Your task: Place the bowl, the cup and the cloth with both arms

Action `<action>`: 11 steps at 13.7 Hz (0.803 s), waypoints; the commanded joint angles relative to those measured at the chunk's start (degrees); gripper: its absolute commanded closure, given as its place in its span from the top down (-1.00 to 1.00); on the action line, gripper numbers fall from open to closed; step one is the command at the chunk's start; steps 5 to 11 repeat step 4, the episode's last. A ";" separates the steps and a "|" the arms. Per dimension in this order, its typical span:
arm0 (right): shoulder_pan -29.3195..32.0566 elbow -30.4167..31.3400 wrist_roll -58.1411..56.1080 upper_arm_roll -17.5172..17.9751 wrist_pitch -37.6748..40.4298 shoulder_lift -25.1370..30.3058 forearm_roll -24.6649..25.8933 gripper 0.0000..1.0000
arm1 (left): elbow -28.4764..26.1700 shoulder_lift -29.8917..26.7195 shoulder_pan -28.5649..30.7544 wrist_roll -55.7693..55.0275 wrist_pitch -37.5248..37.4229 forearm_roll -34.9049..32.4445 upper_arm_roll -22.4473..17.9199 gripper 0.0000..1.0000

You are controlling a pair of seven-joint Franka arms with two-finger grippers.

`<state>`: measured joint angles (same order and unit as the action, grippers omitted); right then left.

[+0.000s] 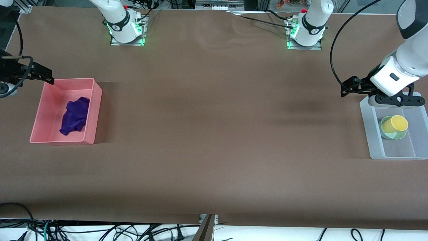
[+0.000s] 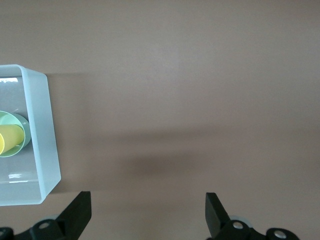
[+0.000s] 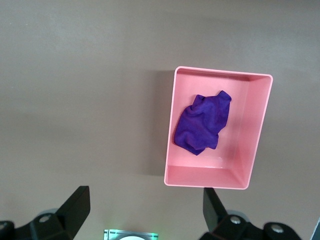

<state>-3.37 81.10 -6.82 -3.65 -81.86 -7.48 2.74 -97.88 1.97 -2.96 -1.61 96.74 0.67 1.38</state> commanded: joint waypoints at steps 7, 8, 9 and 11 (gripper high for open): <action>0.39 -0.24 0.58 0.13 -0.06 0.19 -1.16 1.00 | -1.96 -1.80 -1.52 -0.59 0.99 1.44 -1.20 1.00; 0.39 -0.24 0.58 0.13 -0.06 0.19 -1.16 1.00 | -1.96 -1.80 -1.52 -0.59 0.99 1.44 -1.20 1.00; 0.39 -0.24 0.58 0.13 -0.06 0.19 -1.16 1.00 | -1.96 -1.80 -1.52 -0.59 0.99 1.44 -1.20 1.00; 0.39 -0.24 0.58 0.13 -0.06 0.19 -1.16 1.00 | -1.96 -1.80 -1.52 -0.59 0.99 1.44 -1.20 1.00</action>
